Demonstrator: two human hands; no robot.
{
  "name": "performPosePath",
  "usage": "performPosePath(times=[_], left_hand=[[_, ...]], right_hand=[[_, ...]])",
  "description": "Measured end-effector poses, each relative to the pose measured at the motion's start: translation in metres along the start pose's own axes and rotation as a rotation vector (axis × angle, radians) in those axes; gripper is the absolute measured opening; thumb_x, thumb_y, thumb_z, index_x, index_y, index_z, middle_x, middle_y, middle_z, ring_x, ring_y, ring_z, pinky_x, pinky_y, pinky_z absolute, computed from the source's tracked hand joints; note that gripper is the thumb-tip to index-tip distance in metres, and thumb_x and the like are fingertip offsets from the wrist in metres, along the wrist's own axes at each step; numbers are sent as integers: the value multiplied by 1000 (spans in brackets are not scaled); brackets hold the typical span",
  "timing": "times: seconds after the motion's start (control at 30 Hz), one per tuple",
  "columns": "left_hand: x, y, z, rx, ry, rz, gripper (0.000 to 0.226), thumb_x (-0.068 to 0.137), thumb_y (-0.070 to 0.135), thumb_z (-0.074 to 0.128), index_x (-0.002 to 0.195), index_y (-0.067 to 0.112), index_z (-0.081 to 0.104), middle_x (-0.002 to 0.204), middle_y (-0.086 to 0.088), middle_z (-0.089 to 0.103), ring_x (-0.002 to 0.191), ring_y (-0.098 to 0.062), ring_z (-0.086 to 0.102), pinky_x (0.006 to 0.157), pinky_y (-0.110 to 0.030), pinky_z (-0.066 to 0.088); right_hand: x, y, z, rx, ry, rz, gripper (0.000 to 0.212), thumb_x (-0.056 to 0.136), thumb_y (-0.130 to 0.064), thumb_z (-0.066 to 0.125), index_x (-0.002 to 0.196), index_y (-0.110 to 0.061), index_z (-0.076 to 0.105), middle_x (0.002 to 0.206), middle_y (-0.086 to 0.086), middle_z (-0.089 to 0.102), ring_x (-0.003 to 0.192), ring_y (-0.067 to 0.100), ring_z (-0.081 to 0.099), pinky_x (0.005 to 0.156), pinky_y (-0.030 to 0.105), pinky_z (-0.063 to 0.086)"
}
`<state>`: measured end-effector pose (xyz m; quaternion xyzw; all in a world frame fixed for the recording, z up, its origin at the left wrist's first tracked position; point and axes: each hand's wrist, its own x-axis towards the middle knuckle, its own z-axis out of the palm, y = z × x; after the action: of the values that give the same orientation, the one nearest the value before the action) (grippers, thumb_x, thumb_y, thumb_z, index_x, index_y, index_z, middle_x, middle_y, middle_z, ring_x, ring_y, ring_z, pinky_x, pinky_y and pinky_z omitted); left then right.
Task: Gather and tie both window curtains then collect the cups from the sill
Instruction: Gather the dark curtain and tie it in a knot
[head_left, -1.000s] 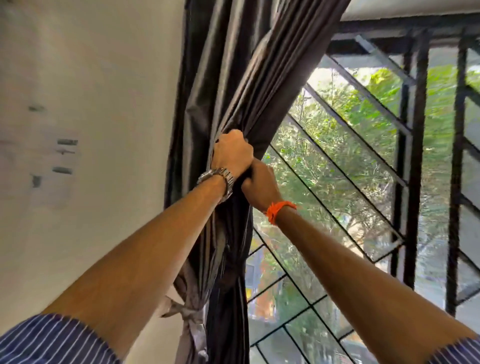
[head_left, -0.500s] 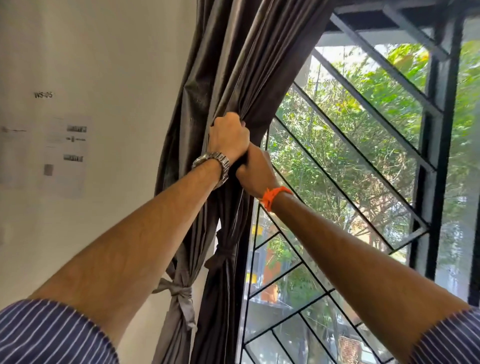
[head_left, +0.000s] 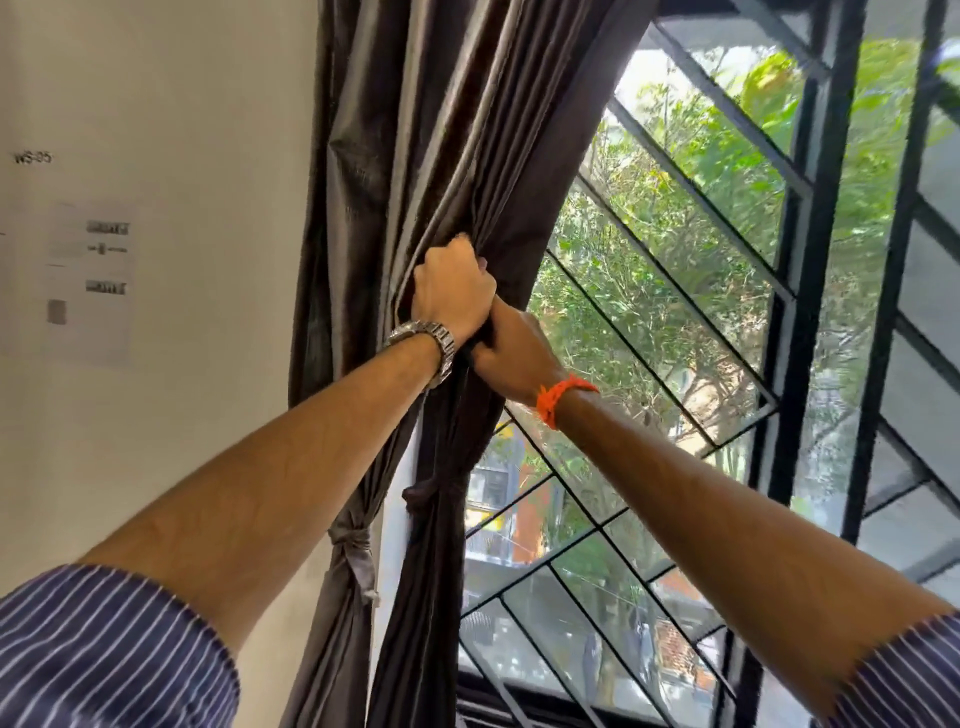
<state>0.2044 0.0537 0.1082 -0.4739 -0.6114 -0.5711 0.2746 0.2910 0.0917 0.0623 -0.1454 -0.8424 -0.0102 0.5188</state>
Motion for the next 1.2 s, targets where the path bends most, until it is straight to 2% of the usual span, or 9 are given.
performPosePath(times=[0.07,0.13,0.23,0.3,0.4,0.57,0.7,0.9,1.2], left_hand=[[-11,4,5,47,54,55,38,93,28,55,125,9,50,102,-20,67,97,-44,63,64,-37,38],[-21,7,10,77,72,98,57,91,28,58,140,11,36,101,-21,68,94,-46,64,66,-42,45],[-36,14,15,65,59,227,79,90,21,61,151,16,13,128,-20,58,105,-44,61,78,-48,49],[-43,21,16,107,83,380,86,86,12,63,153,16,9,157,-14,25,136,-37,38,98,-48,46],[-54,37,19,411,117,538,82,84,8,54,153,11,11,162,-12,2,148,-34,2,117,-54,19],[-81,74,26,613,24,682,73,81,32,23,151,9,21,162,-11,5,149,-28,-1,119,-54,5],[-102,107,39,646,18,703,66,93,36,36,151,7,22,162,-11,3,149,-27,-3,119,-52,3],[-128,163,63,604,28,728,73,90,35,47,151,5,19,162,-10,4,149,-25,-2,120,-49,-1],[-170,235,114,542,-91,721,83,89,39,53,151,1,14,162,-14,-1,149,-27,-4,121,-46,3]], right_hand=[[-10,7,-13,-48,-32,-11,60,73,-14,57,132,-9,49,118,13,67,105,34,60,69,16,35],[-21,15,-28,-103,-75,4,67,77,-18,61,140,-11,42,132,13,59,121,30,54,89,22,43],[-33,26,-49,-120,-125,39,73,80,-18,65,146,-10,35,149,10,41,142,23,33,116,37,31],[-39,32,-63,-165,-140,35,74,80,-17,63,147,-9,33,153,8,36,146,22,25,117,46,25],[-48,39,-86,-297,-144,24,76,80,-19,62,148,-10,29,156,5,29,148,20,17,118,54,16],[-70,54,-125,-440,-131,16,91,79,-28,61,154,-14,10,162,-2,5,150,19,-1,119,56,7],[-90,69,-161,-526,-117,38,93,81,-37,59,154,-15,6,162,-1,-4,150,19,-7,119,56,4],[-122,100,-224,-709,-97,88,80,92,-47,44,154,-12,7,162,3,-9,149,20,-10,117,59,2],[-160,140,-301,-768,-66,165,85,89,-50,49,153,-13,8,162,2,-6,150,19,-7,118,57,1]])
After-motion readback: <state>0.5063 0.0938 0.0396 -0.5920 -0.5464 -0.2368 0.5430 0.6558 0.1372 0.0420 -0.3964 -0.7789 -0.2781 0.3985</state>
